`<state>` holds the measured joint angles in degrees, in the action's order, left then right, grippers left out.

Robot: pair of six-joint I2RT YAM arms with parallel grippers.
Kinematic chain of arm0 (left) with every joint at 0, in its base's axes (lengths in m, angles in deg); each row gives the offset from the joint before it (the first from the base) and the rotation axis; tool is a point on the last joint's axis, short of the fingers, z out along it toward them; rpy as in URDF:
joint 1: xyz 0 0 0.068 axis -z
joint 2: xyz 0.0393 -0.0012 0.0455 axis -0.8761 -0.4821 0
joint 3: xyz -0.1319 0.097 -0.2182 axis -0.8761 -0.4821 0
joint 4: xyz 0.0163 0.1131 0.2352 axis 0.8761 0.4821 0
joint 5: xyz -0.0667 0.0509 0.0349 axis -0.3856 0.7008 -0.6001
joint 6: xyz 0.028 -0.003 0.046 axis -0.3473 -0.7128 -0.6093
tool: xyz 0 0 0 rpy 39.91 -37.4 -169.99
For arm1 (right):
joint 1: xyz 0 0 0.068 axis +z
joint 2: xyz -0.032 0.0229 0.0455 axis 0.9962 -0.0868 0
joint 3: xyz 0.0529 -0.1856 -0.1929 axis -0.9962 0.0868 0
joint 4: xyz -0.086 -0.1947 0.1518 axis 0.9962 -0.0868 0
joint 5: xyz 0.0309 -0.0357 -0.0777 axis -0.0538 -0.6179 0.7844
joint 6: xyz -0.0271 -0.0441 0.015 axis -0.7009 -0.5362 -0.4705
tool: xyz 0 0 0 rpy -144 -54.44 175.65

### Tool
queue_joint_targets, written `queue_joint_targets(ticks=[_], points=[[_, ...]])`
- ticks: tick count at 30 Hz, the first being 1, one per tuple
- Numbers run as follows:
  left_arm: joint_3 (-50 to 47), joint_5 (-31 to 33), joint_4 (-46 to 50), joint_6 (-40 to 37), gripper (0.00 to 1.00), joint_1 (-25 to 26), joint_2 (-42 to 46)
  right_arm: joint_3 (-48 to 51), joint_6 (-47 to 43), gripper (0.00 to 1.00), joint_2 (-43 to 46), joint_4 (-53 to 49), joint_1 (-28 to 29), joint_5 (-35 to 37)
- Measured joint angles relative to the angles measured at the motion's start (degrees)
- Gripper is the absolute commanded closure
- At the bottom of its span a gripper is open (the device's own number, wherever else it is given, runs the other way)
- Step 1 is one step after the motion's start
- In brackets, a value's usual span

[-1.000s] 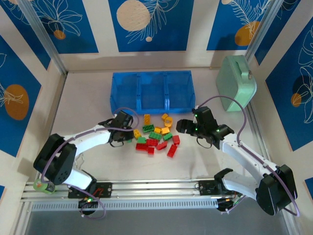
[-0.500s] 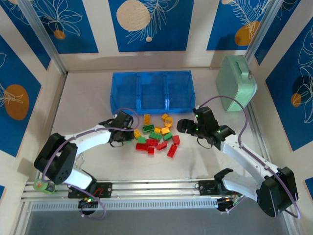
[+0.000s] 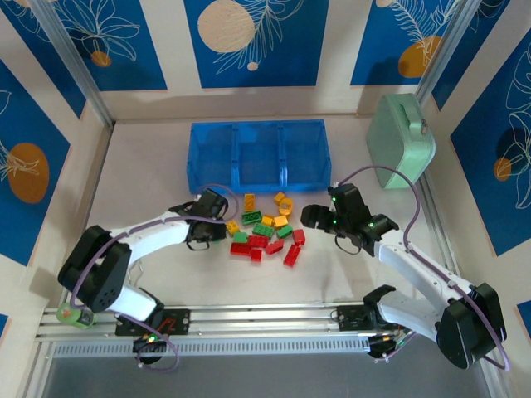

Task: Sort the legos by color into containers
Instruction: Pick up the lego from the center of the table, then place the lego in the container.

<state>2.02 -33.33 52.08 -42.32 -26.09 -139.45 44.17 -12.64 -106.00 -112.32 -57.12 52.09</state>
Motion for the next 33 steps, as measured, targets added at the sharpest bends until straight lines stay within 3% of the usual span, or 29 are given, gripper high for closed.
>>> queue_joint_targets(ticks=[8,13,33], points=[[6.4,0.6,4.0,-0.1,0.74,2.6,4.3,0.9,0.8,0.19,-0.2,0.5,0.0,0.0],[14.5,0.7,5.3,-1.9,0.75,2.6,1.7,0.9,1.5,0.19,-1.2,0.8,0.3,0.0],[62.4,-0.7,11.9,-11.0,0.73,0.8,-36.6,1.4,3.2,0.17,-1.1,-2.3,7.0,2.0]])
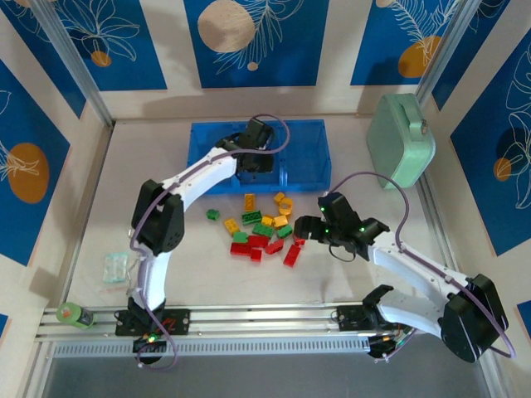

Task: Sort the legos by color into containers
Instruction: Place the lego in the container.

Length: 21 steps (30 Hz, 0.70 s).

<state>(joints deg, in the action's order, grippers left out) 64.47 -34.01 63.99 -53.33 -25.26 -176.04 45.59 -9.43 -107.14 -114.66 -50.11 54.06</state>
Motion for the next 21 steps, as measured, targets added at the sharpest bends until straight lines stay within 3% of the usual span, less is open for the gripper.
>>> queue_joint_targets(ticks=[7,11,12,17,21], points=[[6.4,-0.4,3.0,-0.6,0.69,-2.1,-5.6,0.0,0.4,0.18,3.4,-1.8,0.3,0.7],[8.9,-0.8,4.4,-1.5,0.36,-2.8,-7.2,0.0,0.4,0.18,4.5,-2.4,0.3,0.8],[9.8,-0.9,4.9,-1.8,0.34,-2.9,-7.4,0.0,0.4,0.18,4.6,-2.4,0.4,0.8],[13.8,-0.9,6.9,-2.3,0.33,-2.8,-6.4,0.0,0.3,0.18,5.0,-2.9,2.0,1.4],[9.5,-0.9,6.2,-2.6,0.32,-2.2,0.1,-0.6,0.3,0.18,5.0,-4.1,4.0,2.2]])
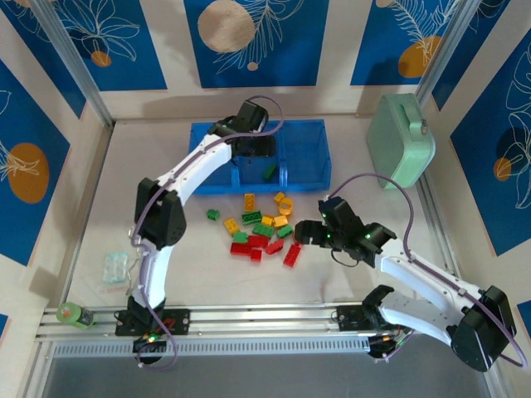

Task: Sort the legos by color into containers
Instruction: Place the lego in the container.

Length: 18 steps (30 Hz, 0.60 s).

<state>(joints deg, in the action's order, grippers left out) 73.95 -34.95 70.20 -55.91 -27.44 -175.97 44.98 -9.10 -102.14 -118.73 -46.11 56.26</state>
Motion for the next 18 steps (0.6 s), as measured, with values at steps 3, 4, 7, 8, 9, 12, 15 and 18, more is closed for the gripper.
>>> queue_joint_targets(ticks=[3,4,7,8,9,12,15,18], points=[[-8.2,0.2,-2.6,0.0,0.32,1.0,9.8,-1.0,0.0,0.18,-0.5,-0.5,1.2,1.0],[-11.2,0.2,-3.9,0.0,0.32,1.4,13.3,-1.4,0.0,0.18,-0.8,-0.6,1.5,1.1],[-21.2,0.0,-8.7,0.3,0.32,2.4,24.5,-2.8,-0.2,0.21,-2.4,-0.9,2.4,2.1],[-25.0,-0.1,-10.6,0.7,0.32,2.7,28.1,-3.4,-0.3,0.23,-3.4,-1.0,2.8,2.4],[-29.6,-0.3,-12.5,1.2,0.32,2.9,31.8,-4.2,-0.4,0.23,-4.6,-1.2,3.0,2.5],[-41.6,-0.3,-16.0,2.7,0.32,2.9,39.3,-6.8,-0.5,0.24,-8.3,-1.6,3.1,3.3],[-53.2,-0.2,-17.7,4.3,0.32,3.0,43.8,-10.8,-0.7,0.26,-13.3,-2.7,2.4,3.8],[-63.6,0.2,-18.0,6.3,0.32,3.5,47.8,-15.6,-1.1,0.27,-19.3,-3.5,1.0,3.8]])
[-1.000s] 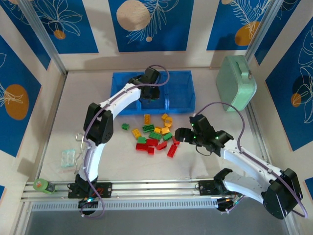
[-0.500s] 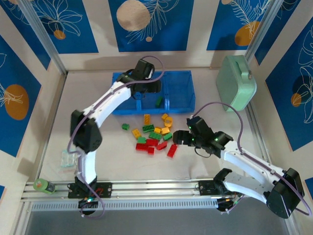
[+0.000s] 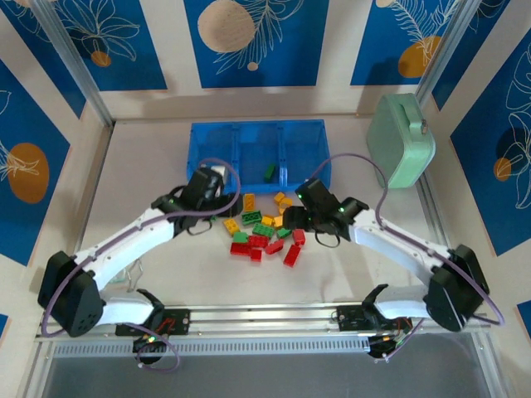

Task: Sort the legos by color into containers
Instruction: Place the lego in the container, then pick up the lego from the center of the table.

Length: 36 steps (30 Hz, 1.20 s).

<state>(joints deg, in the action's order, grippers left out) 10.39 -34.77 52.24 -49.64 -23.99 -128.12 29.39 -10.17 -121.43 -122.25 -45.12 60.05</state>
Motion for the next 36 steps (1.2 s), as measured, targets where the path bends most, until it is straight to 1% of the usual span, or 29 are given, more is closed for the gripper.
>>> queue_joint_targets(ticks=[3,6,10,13,17,22,27,33,36], points=[[-7.8,0.2,0.2,2.1,0.32,0.5,5.5,-5.4,-0.3,0.3,-6.8,-1.2,-1.4,0.1],[-13.1,0.5,0.1,4.0,0.32,1.3,11.9,-10.0,-0.5,0.3,-12.5,-2.4,-2.5,0.2],[-16.9,0.9,0.3,5.5,0.32,1.5,18.6,-14.1,-0.5,0.3,-18.3,-3.7,-3.7,0.2],[-18.2,1.6,0.8,6.1,0.32,1.6,21.7,-17.0,-0.5,0.31,-22.6,-4.7,-4.3,0.2],[-18.8,2.3,1.9,6.1,0.32,1.6,23.8,-20.3,-0.6,0.31,-28.3,-5.2,-4.6,0.2],[-20.4,2.6,2.5,6.3,0.32,1.6,25.6,-22.5,-0.6,0.32,-32.9,-5.9,-4.7,0.2],[-21.4,3.1,3.7,6.5,0.32,1.6,27.0,-25.4,-0.4,0.4,-35.7,-6.1,-4.6,0.8],[-21.5,3.8,4.2,6.5,0.32,1.6,27.6,-25.4,-0.4,0.44,-36.4,-6.6,-4.3,1.7],[-21.5,3.9,4.2,6.5,0.32,1.6,27.6,-25.4,-0.3,0.52,-36.4,-6.6,-4.3,1.7]])
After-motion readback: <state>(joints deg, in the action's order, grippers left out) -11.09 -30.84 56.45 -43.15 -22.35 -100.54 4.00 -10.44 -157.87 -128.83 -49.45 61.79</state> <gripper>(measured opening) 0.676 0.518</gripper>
